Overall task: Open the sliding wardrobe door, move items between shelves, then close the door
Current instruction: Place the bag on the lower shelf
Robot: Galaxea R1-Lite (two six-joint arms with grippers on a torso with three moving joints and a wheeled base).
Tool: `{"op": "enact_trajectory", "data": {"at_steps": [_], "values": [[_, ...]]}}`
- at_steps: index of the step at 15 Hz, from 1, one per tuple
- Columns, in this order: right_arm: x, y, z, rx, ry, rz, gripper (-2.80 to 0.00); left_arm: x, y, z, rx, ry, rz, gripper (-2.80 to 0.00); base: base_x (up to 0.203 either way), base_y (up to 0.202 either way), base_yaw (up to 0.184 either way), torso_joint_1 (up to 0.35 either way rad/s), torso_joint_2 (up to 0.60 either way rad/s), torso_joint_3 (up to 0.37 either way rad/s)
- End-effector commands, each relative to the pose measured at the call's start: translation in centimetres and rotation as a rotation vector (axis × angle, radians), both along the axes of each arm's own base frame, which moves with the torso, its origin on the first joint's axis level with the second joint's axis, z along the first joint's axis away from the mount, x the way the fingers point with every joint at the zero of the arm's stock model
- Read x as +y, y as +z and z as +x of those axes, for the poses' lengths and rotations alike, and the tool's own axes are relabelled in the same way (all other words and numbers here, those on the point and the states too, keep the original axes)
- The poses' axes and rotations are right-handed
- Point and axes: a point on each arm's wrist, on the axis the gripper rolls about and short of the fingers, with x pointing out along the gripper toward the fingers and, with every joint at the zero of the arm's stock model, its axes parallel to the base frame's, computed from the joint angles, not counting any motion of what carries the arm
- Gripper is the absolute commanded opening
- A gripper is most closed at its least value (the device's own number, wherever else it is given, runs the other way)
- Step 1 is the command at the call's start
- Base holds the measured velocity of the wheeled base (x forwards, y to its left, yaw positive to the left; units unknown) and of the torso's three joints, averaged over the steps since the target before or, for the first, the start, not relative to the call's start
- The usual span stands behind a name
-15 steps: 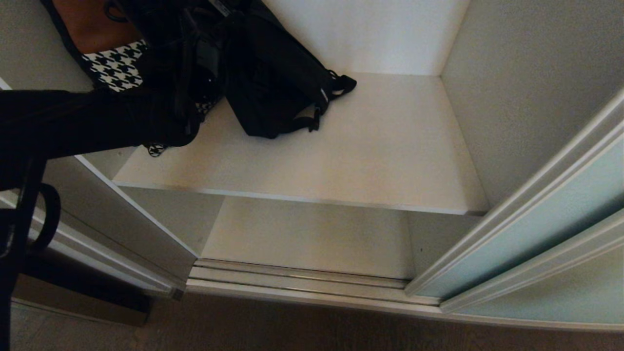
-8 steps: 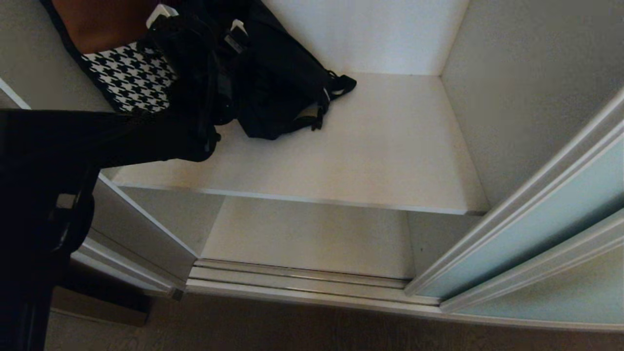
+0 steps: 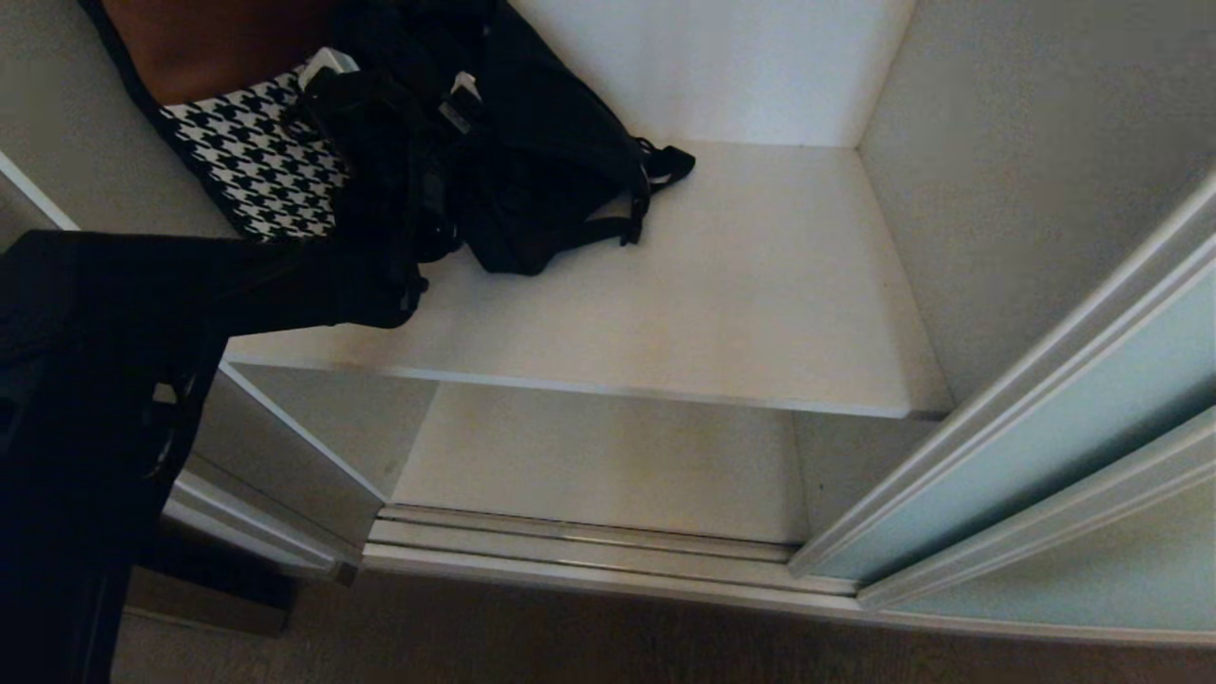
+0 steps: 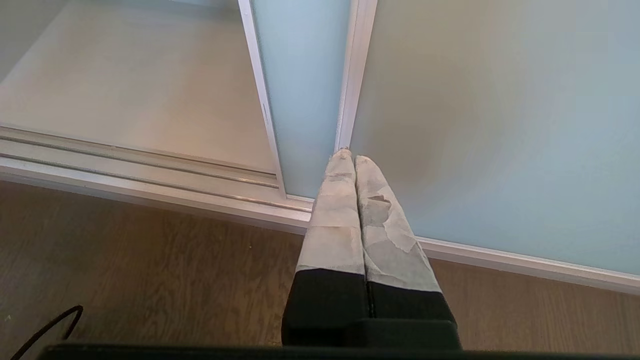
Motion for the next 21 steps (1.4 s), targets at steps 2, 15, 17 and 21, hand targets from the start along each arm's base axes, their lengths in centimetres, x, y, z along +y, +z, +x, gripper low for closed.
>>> {"op": "enact_trajectory", "data": {"at_steps": [2,15,17,21], "values": [[0.0,0.0,0.0,-0.001,0.001,0.000,-2.80,0.1,-1.0,0.8,0.014,0.001,0.004,-2.80,0.000,0.000,0.000,0.000,0.00,0.000],[0.0,0.0,0.0,0.000,0.001,0.000,-2.80,-0.1,1.6,-1.1,-0.007,-0.063,0.044,-2.80,0.000,0.000,0.000,0.000,0.00,0.000],[0.0,0.0,0.0,-0.001,0.001,0.000,-2.80,-0.1,3.3,-2.7,0.036,-0.068,0.110,-2.80,0.000,0.000,0.000,0.000,0.00,0.000],[0.0,0.0,0.0,0.000,0.001,0.000,-2.80,-1.0,5.6,-5.4,0.064,-0.100,0.212,-2.80,0.000,0.000,0.000,0.000,0.00,0.000]]}}
